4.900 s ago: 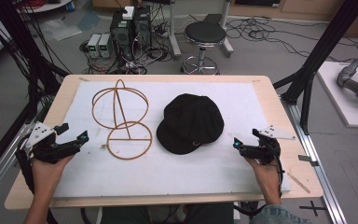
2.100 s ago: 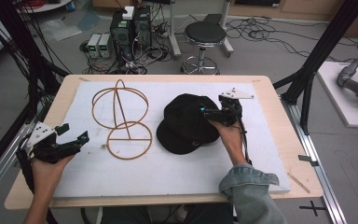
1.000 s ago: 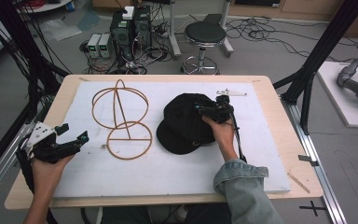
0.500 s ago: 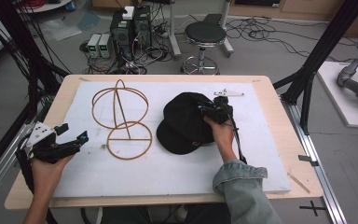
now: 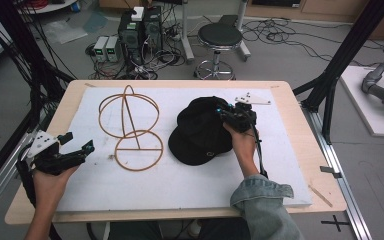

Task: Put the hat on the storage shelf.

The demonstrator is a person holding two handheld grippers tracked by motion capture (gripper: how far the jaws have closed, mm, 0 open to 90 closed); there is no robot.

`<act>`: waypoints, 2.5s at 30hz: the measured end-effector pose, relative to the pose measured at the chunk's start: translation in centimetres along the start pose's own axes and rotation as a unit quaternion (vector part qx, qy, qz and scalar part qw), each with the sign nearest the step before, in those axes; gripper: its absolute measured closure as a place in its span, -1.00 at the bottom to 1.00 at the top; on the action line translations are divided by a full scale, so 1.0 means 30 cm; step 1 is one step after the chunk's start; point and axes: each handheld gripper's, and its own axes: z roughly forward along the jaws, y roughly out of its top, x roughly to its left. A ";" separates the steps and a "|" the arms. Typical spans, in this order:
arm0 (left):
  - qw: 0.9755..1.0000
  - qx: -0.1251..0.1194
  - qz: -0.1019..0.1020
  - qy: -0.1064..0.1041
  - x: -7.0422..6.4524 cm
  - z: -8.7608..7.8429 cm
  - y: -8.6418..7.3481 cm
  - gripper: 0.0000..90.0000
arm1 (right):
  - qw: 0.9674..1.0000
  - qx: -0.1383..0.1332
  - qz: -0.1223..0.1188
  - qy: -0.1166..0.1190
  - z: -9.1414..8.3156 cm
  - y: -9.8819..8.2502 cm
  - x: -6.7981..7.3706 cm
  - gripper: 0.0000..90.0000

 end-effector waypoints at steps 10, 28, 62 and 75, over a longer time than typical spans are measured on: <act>1.000 -0.001 0.000 0.000 0.002 -0.002 0.002 -0.58 | 0.999 -0.030 -0.034 0.010 -0.082 0.059 0.044 0.65; 1.000 -0.003 -0.003 0.002 0.006 -0.007 0.004 -0.58 | 0.995 -0.081 -0.051 0.035 -0.233 0.160 0.095 0.65; 1.000 -0.009 -0.005 0.004 0.011 -0.016 0.009 -0.58 | 0.972 -0.175 -0.054 0.146 -0.462 0.432 0.197 0.65; 1.000 -0.010 -0.005 0.006 0.014 -0.018 0.010 -0.58 | 0.959 -0.192 -0.051 0.200 -0.436 0.512 0.272 0.65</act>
